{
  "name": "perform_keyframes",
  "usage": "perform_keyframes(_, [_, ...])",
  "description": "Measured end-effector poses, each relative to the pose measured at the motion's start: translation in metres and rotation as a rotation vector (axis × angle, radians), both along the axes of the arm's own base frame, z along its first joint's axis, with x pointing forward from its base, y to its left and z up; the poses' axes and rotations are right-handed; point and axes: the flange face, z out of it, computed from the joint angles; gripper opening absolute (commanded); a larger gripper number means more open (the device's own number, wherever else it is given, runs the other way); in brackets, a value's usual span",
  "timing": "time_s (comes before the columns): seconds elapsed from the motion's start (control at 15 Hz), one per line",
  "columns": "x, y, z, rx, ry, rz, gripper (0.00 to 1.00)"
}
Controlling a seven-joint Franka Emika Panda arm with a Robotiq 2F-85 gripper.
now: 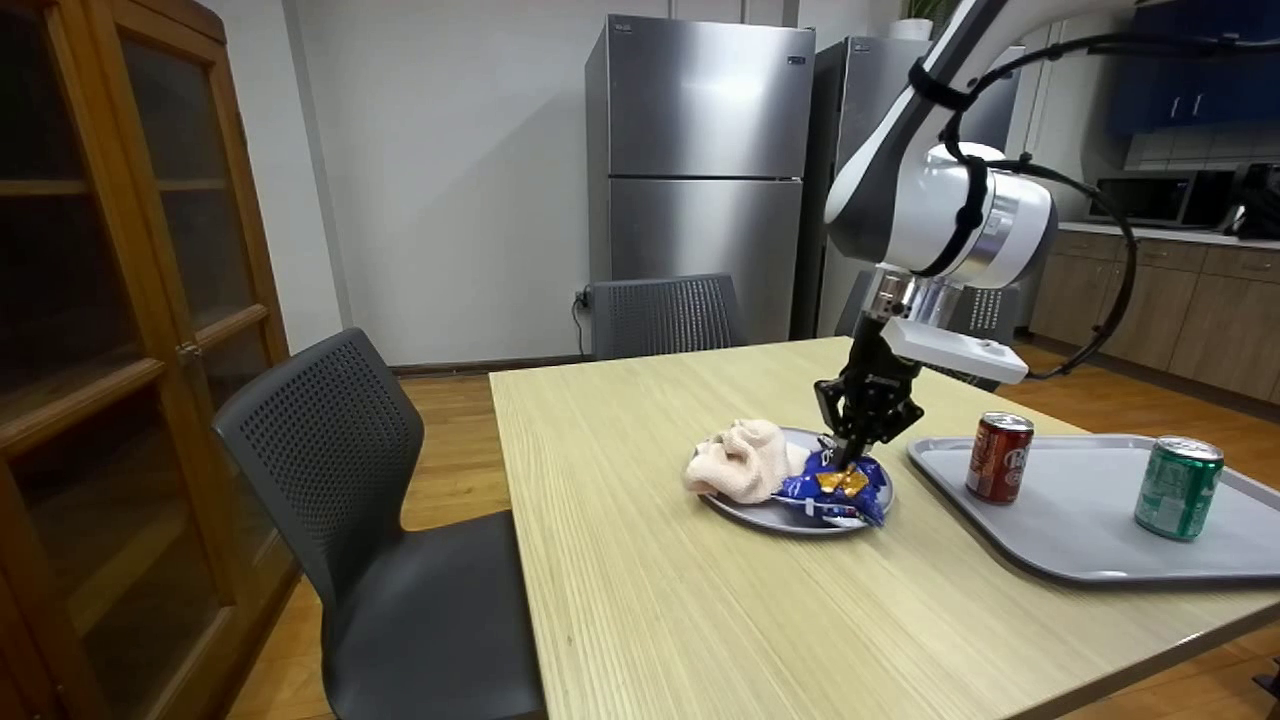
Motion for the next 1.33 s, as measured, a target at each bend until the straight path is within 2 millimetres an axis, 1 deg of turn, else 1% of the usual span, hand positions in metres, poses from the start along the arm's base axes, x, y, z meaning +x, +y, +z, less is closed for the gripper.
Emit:
perform_keyframes(0.47, [0.001,0.0,0.002,-0.001,-0.01,0.013,0.0])
perform_keyframes(0.6, [0.003,0.002,0.008,0.003,-0.024,0.037,0.0])
perform_keyframes(0.8, [0.003,0.01,0.023,0.007,-0.055,0.096,0.0])
perform_keyframes(1.07, [-0.011,0.028,0.038,0.027,-0.056,0.22,0.0])
perform_keyframes(1.33, [-0.039,0.051,0.039,0.057,-0.025,0.386,0.0])
